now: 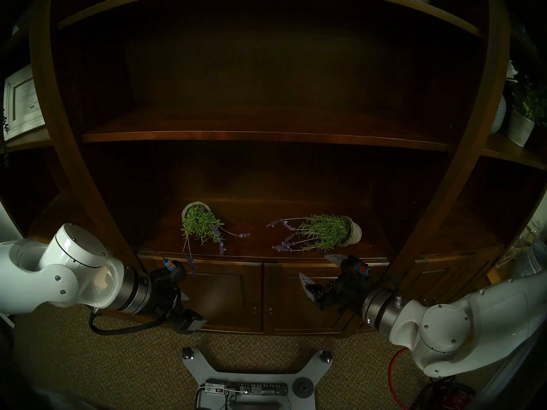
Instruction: Place the fake decorative plant upright
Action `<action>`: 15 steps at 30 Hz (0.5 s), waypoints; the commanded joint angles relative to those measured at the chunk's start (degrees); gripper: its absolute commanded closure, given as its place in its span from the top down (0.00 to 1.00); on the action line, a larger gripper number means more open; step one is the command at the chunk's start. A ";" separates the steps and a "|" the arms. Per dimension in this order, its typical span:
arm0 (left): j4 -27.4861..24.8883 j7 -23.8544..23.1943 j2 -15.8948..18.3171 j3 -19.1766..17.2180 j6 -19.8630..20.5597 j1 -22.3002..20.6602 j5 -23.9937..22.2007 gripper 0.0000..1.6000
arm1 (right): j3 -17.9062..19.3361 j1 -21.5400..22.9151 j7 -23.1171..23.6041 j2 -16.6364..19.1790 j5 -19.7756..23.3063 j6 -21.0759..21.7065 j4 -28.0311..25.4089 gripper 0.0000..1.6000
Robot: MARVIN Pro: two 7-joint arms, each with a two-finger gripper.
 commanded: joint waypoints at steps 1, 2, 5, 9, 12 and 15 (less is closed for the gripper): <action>-0.10 0.06 -0.15 -0.66 -0.05 -0.65 0.08 1.00 | -4.72 6.98 -3.07 -3.99 -0.80 -5.66 -0.19 1.00; -0.09 0.06 -0.15 -0.65 -0.06 -0.65 0.08 1.00 | -5.56 7.34 -3.49 -4.65 -0.82 -6.42 -0.10 1.00; -0.09 0.06 -0.15 -0.65 -0.07 -0.64 0.09 1.00 | -7.80 8.02 -4.69 -6.92 -0.91 -8.61 -0.07 1.00; -0.09 0.06 -0.15 -0.64 -0.08 -0.63 0.10 1.00 | -13.05 10.56 -5.59 -9.98 -0.98 -12.06 0.04 1.00; -0.09 0.06 -0.15 -0.64 -0.08 -0.62 0.10 1.00 | -17.32 12.75 -6.23 -12.25 -0.93 -14.66 0.30 1.00; -0.09 0.06 -0.15 -0.64 -0.08 -0.62 0.10 1.00 | -20.64 14.16 -6.57 -14.28 -1.25 -17.32 0.27 1.00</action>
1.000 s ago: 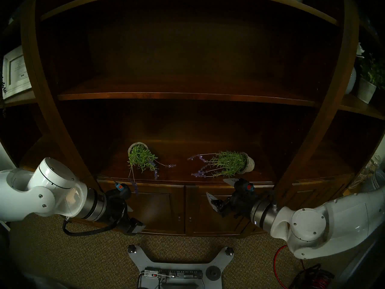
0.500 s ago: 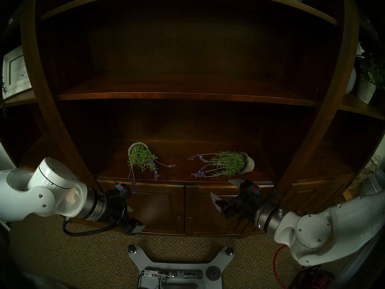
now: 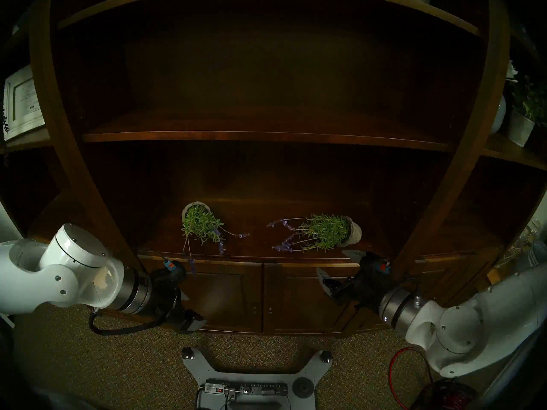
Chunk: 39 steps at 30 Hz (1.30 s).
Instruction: Place the fake decorative plant upright
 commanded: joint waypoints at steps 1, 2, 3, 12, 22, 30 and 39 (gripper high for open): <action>-0.10 0.06 -0.15 -0.66 -0.07 -0.65 0.09 1.00 | -7.71 6.36 -1.41 -6.46 -0.92 -6.58 0.10 1.00; -0.10 0.06 -0.15 -0.66 -0.07 -0.66 0.09 1.00 | -9.46 7.53 -1.32 -7.80 -0.89 -7.97 -0.26 1.00; -0.10 0.06 -0.15 -0.67 -0.07 -0.66 0.09 1.00 | -9.28 6.96 -1.54 -7.28 -1.24 -7.78 0.00 1.00; -0.12 0.06 -0.15 -0.76 0.04 -0.71 0.02 1.00 | -15.75 11.40 2.40 -13.75 1.49 -12.82 -1.95 1.00; -0.12 0.06 -0.15 -0.77 0.05 -0.71 0.01 1.00 | -9.16 9.50 8.56 -13.51 12.91 -12.16 -2.16 1.00; -0.12 0.06 -0.15 -0.76 0.03 -0.70 0.02 1.00 | -2.54 8.52 12.00 -12.68 26.75 -7.75 -1.71 1.00; -0.12 0.07 -0.15 -0.80 0.08 -0.70 -0.01 1.00 | 2.87 6.95 17.85 -10.29 37.71 -1.07 1.51 1.00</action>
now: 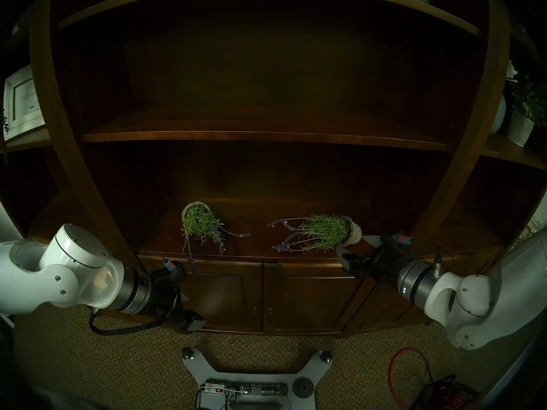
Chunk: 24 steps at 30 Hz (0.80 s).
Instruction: Place the fake decorative plant upright
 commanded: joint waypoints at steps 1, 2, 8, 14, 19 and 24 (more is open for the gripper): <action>-0.13 0.07 -0.14 -0.79 0.07 -0.72 -0.01 1.00 | 4.07 -0.56 3.79 1.58 6.25 3.65 1.91 1.00; -0.13 0.08 -0.14 -0.80 0.08 -0.72 -0.01 1.00 | 4.29 -0.58 3.91 1.60 6.78 4.07 2.00 1.00; -0.13 0.08 -0.14 -0.81 0.09 -0.71 -0.02 1.00 | 5.24 -0.75 4.66 1.95 8.71 5.50 2.78 1.00; -0.13 0.08 -0.14 -0.82 0.09 -0.70 -0.02 1.00 | 7.07 -2.29 2.99 2.45 8.20 6.21 3.24 1.00; -0.13 0.08 -0.14 -0.82 0.09 -0.70 -0.02 1.00 | 9.55 -4.58 1.12 3.27 7.62 7.09 3.77 1.00; -0.13 0.08 -0.14 -0.83 0.09 -0.70 -0.02 1.00 | 10.96 -5.63 -0.99 3.51 7.50 7.35 4.02 1.00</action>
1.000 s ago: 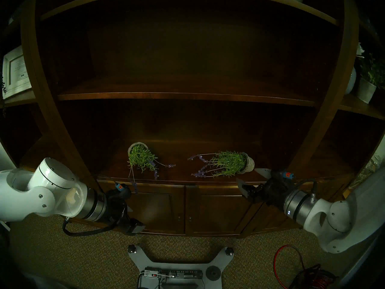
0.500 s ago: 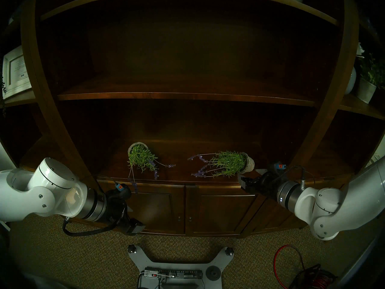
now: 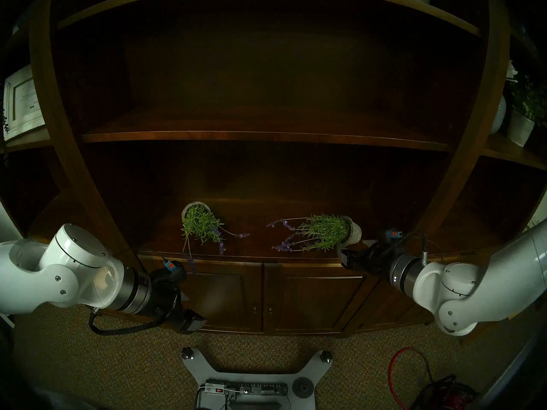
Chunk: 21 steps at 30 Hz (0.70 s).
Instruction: Place the fake decorative plant upright
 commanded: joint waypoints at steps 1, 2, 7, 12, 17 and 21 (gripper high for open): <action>-0.13 0.08 -0.14 -0.81 0.08 -0.71 -0.01 1.00 | 3.19 -1.24 -2.88 0.41 -0.63 -0.09 0.26 1.00; -0.13 0.08 -0.14 -0.81 0.08 -0.71 -0.01 1.00 | 3.40 -1.37 -3.00 0.39 -0.50 0.07 0.43 1.00; -0.13 0.08 -0.14 -0.81 0.08 -0.71 -0.01 1.00 | 3.59 -1.83 -3.42 0.22 -0.78 0.03 0.96 1.00; -0.13 0.08 -0.14 -0.81 0.08 -0.70 -0.01 1.00 | 2.81 -1.58 -2.68 0.25 -0.45 -0.07 1.55 1.00; -0.13 0.08 -0.14 -0.81 0.08 -0.70 -0.01 1.00 | 3.43 -2.33 -2.18 0.51 -0.53 0.17 2.15 1.00; -0.13 0.08 -0.14 -0.82 0.08 -0.70 -0.01 1.00 | 4.14 -3.17 -1.66 0.63 -0.60 0.41 2.55 1.00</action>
